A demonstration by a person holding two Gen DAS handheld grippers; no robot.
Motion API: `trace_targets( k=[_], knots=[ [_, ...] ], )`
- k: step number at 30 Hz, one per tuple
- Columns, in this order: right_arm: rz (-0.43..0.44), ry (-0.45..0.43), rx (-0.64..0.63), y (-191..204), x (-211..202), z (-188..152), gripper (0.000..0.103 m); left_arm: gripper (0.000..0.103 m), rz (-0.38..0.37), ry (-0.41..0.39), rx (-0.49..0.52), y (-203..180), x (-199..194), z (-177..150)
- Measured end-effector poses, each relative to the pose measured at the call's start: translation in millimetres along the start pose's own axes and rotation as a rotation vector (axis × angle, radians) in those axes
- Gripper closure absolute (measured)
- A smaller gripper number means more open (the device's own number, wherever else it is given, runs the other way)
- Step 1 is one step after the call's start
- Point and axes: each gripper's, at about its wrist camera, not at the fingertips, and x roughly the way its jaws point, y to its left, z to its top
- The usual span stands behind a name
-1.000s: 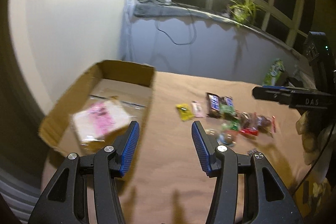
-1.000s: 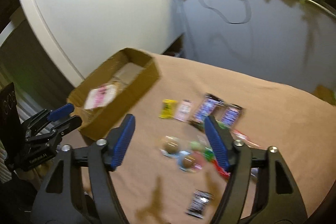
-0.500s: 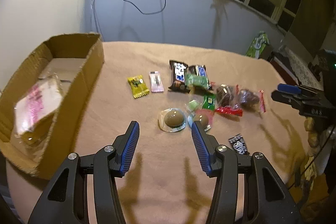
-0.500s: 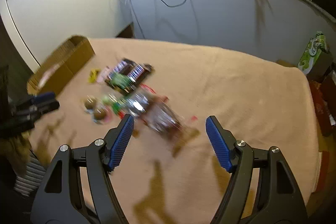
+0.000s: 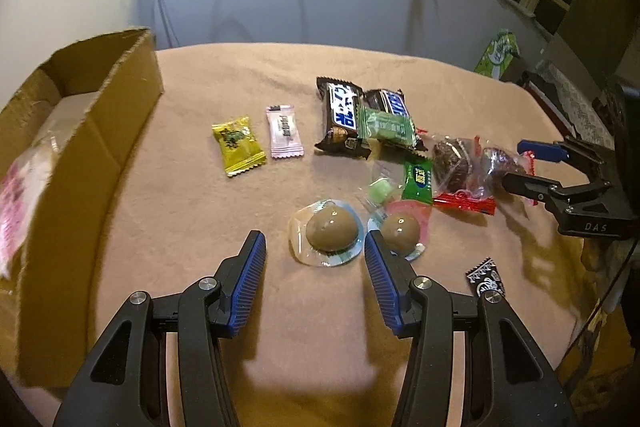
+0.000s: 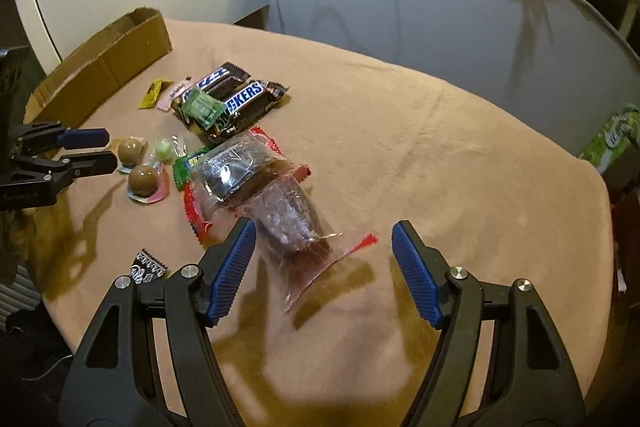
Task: Organize snacks
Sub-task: 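Grasp the clear red-trimmed snack bag with the right tool while left tool grasps brown egg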
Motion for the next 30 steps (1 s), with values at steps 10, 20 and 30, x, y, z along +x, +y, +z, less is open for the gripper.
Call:
trace_targets(
  k=[10, 20, 30],
  knots=[
    [0.04, 0.027, -0.032, 9.4, 14.2, 4.9, 0.038, 0.056, 0.038, -0.017, 0.062, -10.8, 12.7, 5.1],
    [0.06, 0.039, -0.016, 6.7, 14.8, 4.0, 0.047, 0.068, 0.041, -0.046, 0.076, -10.2, 11.5, 3.4],
    [0.042, 0.051, -0.03, 6.7, 15.9, 6.6, 0.051, 0.073, 0.038, -0.053, 0.072, -10.8, 9.0, 2.1]
  ],
)
